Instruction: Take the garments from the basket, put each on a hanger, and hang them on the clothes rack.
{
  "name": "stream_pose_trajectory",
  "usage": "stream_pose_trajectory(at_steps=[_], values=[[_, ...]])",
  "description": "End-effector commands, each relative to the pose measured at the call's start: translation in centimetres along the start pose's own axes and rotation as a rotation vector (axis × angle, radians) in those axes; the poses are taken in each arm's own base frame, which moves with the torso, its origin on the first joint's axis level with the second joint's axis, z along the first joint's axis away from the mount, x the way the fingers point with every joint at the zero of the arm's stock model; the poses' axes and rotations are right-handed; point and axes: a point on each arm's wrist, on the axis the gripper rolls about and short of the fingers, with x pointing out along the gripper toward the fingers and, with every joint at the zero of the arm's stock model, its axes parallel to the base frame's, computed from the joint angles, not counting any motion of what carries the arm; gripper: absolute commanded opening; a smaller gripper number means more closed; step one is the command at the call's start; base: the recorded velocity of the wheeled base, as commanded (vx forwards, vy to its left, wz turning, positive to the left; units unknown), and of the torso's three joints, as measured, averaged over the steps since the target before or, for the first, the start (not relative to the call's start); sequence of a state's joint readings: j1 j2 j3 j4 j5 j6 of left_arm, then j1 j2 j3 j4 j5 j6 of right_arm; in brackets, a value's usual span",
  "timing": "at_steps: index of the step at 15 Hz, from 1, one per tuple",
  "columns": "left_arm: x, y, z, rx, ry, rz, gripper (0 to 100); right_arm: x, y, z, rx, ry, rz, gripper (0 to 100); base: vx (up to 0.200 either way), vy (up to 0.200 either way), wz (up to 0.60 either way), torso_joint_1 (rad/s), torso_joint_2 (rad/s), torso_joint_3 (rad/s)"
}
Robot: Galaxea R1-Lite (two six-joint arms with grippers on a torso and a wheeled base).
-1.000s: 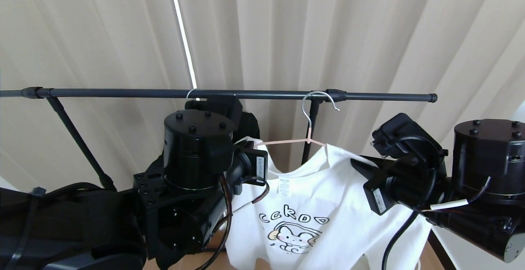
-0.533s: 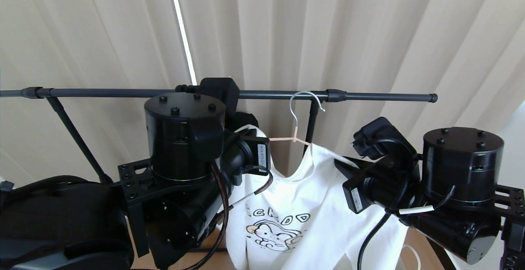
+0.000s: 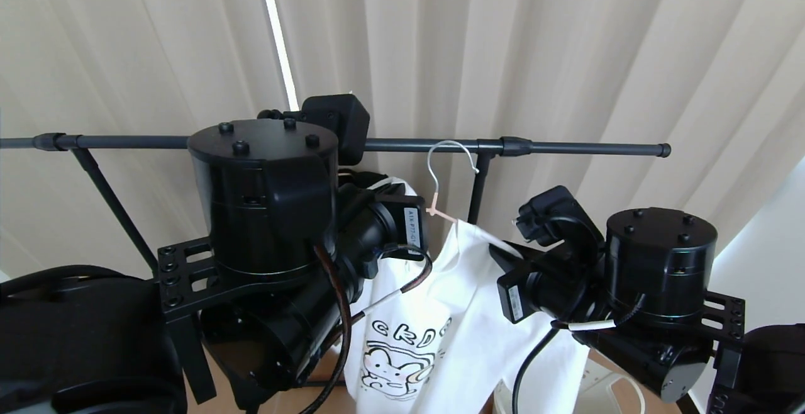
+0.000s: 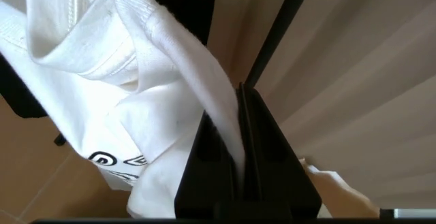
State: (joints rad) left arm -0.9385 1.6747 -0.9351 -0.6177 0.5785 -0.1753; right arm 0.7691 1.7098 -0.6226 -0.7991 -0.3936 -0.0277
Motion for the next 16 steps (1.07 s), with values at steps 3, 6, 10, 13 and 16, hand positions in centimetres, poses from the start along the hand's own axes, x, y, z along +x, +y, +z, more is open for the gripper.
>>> stream_pose_trajectory(at_steps=[3,6,10,13,16], values=[[-0.3,-0.4,0.3,-0.018,-0.008,-0.016,0,0.0,0.1,0.2,0.026,-0.013,0.011,0,0.0,0.0,0.0,0.0,0.0,0.0],[-0.3,-0.3,0.1,-0.026,-0.005,-0.015,0,-0.8,-0.3,1.0,0.066,-0.047,0.023,0,0.0,0.0,0.0,0.0,0.0,0.0],[-0.3,-0.3,-0.1,-0.029,0.001,-0.014,0,-1.7,-0.5,1.6,0.09,-0.084,0.072,0,0.0,0.0,0.0,0.0,0.0,0.0],[-0.4,-0.3,-0.2,-0.026,0.006,-0.015,0,-1.6,-0.5,1.7,0.106,-0.132,0.074,0,0.0,0.0,0.0,0.0,0.0,0.0],[-0.5,-0.2,-0.8,-0.015,0.022,-0.016,0,-1.5,-0.5,1.7,0.113,-0.136,0.074,0,0.0,0.0,0.0,0.0,0.0,0.0]])
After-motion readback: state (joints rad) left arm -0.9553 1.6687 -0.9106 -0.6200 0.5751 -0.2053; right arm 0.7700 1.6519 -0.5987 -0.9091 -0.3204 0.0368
